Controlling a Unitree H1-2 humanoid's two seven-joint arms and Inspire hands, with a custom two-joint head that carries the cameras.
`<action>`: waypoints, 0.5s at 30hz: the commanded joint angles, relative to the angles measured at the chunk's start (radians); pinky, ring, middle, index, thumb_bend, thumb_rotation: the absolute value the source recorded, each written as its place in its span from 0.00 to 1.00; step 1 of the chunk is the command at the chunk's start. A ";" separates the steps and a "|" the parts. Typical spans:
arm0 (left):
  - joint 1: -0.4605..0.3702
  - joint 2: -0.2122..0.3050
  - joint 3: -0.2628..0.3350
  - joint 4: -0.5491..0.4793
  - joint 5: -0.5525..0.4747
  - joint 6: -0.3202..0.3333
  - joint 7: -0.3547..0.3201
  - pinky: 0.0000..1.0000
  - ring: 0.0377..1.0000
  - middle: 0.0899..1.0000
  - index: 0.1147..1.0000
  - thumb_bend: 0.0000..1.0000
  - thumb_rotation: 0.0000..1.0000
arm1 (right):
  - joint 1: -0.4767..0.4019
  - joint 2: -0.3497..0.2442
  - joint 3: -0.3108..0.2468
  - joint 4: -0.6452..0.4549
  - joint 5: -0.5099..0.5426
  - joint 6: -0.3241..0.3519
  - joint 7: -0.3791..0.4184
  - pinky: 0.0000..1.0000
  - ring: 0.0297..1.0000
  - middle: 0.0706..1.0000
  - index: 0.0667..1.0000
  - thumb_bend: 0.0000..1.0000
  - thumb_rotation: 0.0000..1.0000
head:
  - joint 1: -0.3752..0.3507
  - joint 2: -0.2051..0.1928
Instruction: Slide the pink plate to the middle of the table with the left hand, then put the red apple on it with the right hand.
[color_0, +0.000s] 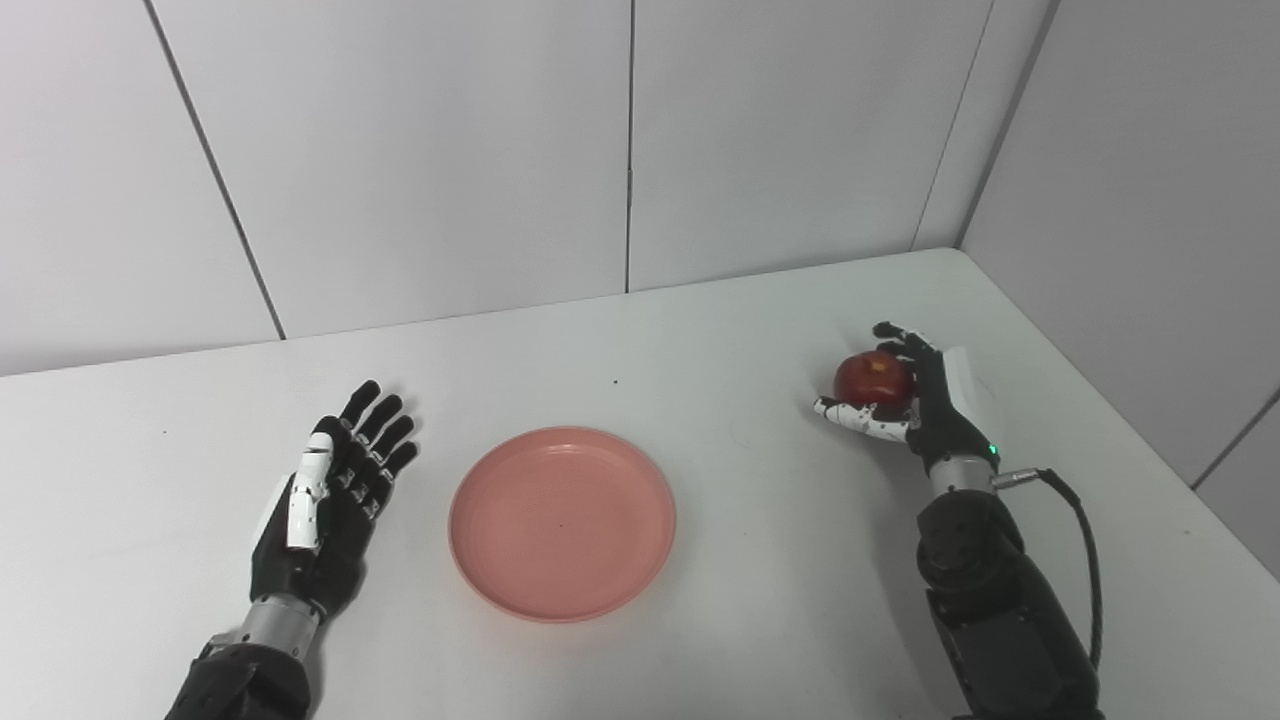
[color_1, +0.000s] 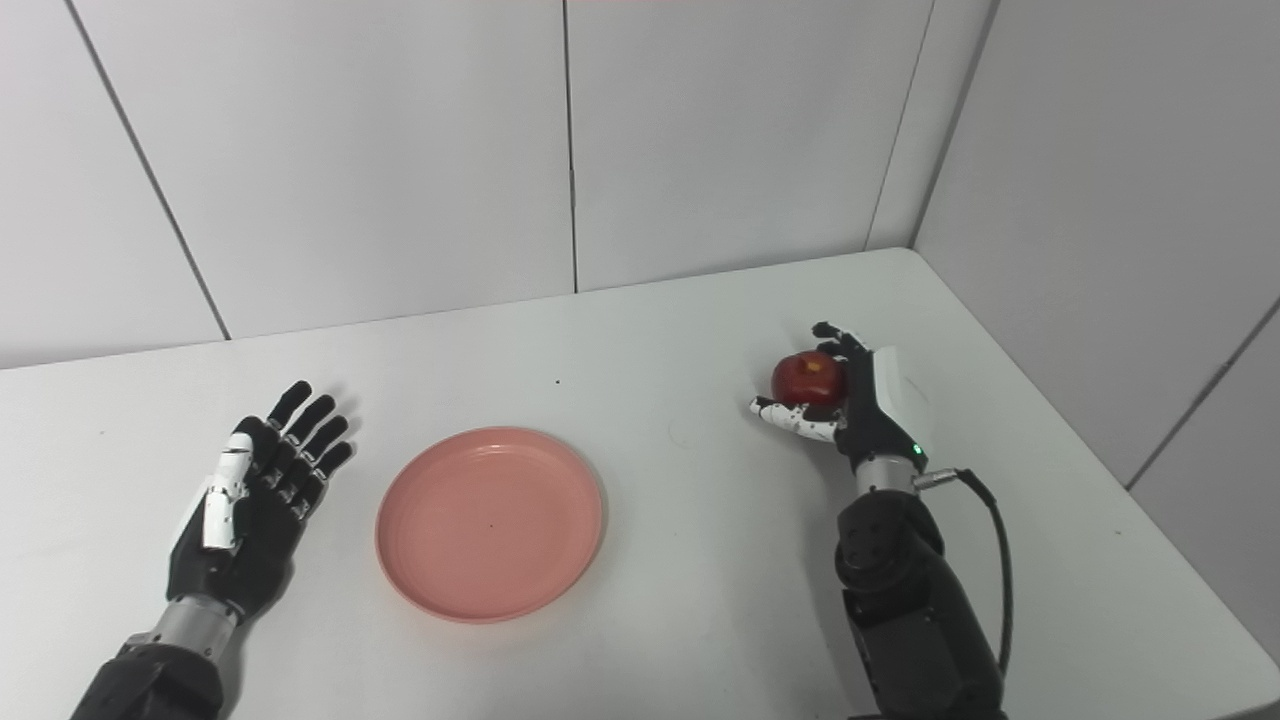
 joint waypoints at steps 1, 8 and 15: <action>0.030 0.012 -0.003 0.028 0.011 0.047 0.008 0.94 0.93 0.93 0.91 0.37 1.00 | -0.042 -0.031 -0.004 -0.010 0.004 -0.065 -0.034 0.56 0.61 0.64 0.65 0.86 0.17 | 0.001 -0.001; 0.030 0.012 -0.003 0.031 0.010 0.043 0.007 0.94 0.94 0.93 0.91 0.37 1.00 | -0.052 -0.040 0.003 0.030 0.006 -0.121 -0.060 0.41 0.45 0.48 0.46 0.53 0.13 | 0.002 -0.001; 0.028 0.009 -0.003 0.028 0.012 0.057 0.016 0.94 0.94 0.94 0.91 0.37 1.00 | -0.056 -0.038 0.005 0.038 0.005 -0.125 -0.076 0.38 0.43 0.45 0.45 0.51 0.13 | 0.014 -0.001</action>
